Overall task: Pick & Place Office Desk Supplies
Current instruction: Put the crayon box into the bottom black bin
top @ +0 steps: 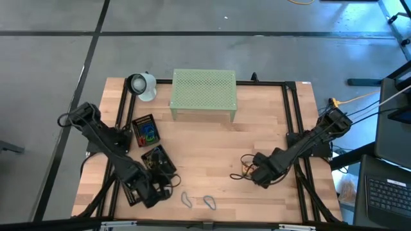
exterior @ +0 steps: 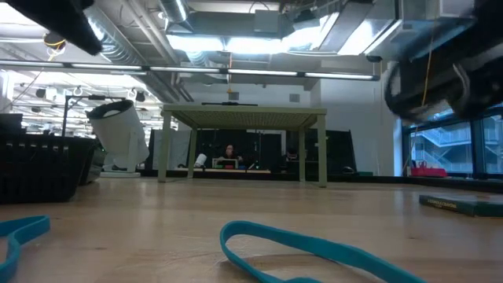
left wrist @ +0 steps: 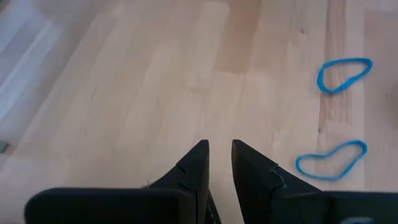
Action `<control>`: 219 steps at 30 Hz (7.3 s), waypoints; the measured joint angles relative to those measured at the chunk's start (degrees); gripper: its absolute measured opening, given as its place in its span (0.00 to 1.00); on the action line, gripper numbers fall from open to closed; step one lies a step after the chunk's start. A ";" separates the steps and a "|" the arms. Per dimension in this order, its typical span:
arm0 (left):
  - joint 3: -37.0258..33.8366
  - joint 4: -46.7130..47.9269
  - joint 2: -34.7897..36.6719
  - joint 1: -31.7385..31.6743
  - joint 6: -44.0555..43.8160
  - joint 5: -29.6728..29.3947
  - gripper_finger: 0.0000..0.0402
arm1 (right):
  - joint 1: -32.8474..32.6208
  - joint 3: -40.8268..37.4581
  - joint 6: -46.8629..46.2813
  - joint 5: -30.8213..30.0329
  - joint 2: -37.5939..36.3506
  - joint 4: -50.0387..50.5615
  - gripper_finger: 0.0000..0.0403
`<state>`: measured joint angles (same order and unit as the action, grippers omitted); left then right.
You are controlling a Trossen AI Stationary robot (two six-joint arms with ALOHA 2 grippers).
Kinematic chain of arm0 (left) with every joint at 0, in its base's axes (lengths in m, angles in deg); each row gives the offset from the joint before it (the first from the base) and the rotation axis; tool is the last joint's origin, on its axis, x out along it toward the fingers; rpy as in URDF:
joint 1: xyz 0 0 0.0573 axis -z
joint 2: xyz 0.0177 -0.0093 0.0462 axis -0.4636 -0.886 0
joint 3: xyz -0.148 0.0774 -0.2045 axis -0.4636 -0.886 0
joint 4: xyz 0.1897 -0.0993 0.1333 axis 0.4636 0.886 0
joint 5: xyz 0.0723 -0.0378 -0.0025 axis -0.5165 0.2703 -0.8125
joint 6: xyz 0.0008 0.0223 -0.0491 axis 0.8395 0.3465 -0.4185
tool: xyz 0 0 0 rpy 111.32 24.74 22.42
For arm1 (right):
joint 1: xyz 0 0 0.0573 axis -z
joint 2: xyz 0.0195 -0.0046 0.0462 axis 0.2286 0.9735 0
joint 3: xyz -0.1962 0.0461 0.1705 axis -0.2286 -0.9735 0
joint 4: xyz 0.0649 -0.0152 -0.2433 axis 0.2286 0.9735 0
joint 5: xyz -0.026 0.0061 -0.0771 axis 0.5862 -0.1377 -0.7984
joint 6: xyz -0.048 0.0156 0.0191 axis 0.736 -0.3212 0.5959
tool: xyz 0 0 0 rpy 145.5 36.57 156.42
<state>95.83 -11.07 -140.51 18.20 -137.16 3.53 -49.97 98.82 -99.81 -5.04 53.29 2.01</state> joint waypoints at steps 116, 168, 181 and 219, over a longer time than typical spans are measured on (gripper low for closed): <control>0.11 -56.93 -29.01 -32.79 19.68 32.37 0.42 | 5.91 -9.40 -9.14 -21.09 0.95 -47.99 0.49; -0.02 -61.85 -28.90 -32.74 22.74 26.16 0.43 | 6.67 -9.26 -8.61 -21.82 -2.75 -56.76 0.19; 0.09 -55.04 -24.30 -31.00 32.64 39.58 0.41 | 3.76 -9.26 -2.56 -17.20 -2.75 -56.75 0.15; 0.15 -57.00 -29.45 -18.65 78.31 15.03 0.53 | 7.02 -9.29 -7.50 -12.07 8.41 -66.33 0.15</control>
<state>95.98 -68.07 -169.95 -0.45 -58.85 18.55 -42.95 89.53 -107.30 -17.11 61.71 -64.32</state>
